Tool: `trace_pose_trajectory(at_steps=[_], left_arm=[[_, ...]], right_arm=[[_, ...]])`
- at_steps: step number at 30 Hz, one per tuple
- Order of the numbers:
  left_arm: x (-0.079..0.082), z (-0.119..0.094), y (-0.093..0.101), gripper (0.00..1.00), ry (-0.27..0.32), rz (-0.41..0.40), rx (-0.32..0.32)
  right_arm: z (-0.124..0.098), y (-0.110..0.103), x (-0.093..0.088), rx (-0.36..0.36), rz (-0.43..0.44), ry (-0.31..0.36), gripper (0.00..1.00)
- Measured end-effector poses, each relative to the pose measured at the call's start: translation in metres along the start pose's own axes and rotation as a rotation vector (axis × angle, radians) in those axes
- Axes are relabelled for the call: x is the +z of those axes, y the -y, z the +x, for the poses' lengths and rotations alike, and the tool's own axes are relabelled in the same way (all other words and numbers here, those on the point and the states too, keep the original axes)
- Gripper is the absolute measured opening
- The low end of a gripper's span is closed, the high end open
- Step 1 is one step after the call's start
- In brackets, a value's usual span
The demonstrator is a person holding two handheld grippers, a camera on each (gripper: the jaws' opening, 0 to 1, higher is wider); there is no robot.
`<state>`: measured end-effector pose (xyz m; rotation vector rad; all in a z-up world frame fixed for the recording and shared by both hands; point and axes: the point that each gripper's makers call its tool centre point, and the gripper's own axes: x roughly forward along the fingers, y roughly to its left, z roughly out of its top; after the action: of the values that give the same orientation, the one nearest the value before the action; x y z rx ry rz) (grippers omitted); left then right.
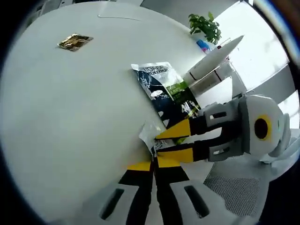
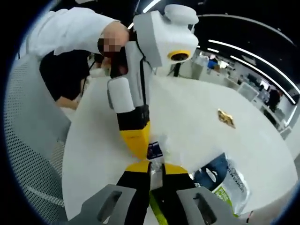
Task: Arrange the skincare products in the storage area until every visible bottle or jar stands upright without overlapping.
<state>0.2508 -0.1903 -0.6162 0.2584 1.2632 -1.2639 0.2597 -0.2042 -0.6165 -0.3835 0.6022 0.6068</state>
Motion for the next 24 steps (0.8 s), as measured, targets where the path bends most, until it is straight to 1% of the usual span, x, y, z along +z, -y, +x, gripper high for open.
trace_pose_trajectory(at_steps=[7,11,13,14,17,18,20,21,22,23,24], left_arm=[[0.0,-0.001,0.001,0.02,0.019,0.047,0.002],[0.001,-0.004,-0.004,0.04,0.035,0.048,0.019],[0.002,-0.008,-0.01,0.06,0.048,0.057,0.046],[0.006,-0.011,-0.015,0.06,0.068,0.063,0.068],[0.013,-0.017,-0.02,0.06,0.111,0.067,0.092],[0.02,-0.02,-0.023,0.07,0.144,0.093,0.115],[0.027,-0.023,-0.025,0.11,0.179,0.15,0.134],[0.029,-0.023,-0.024,0.13,0.189,0.166,0.136],[0.033,-0.023,-0.02,0.16,0.212,0.223,0.126],[0.034,-0.023,-0.018,0.19,0.215,0.244,0.12],[0.032,-0.021,-0.013,0.2,0.203,0.274,0.1]], right_arm=[[0.0,0.0,0.0,0.001,0.04,-0.002,0.03],[-0.001,0.0,0.0,0.001,0.052,0.0,0.03],[-0.001,0.0,0.0,0.002,0.056,0.002,0.03],[-0.001,-0.001,0.0,0.002,0.061,0.004,0.03],[-0.001,-0.001,0.0,0.002,0.06,0.004,0.02],[-0.001,-0.001,0.0,0.001,0.059,0.004,0.02],[-0.001,-0.001,0.0,-0.001,0.06,0.003,0.02],[-0.001,-0.001,0.001,-0.002,0.062,0.004,0.02],[-0.001,-0.001,0.0,-0.002,0.064,0.004,0.02],[-0.001,-0.001,0.0,-0.002,0.066,0.004,0.02],[-0.001,-0.001,0.0,-0.003,0.068,0.005,0.02]])
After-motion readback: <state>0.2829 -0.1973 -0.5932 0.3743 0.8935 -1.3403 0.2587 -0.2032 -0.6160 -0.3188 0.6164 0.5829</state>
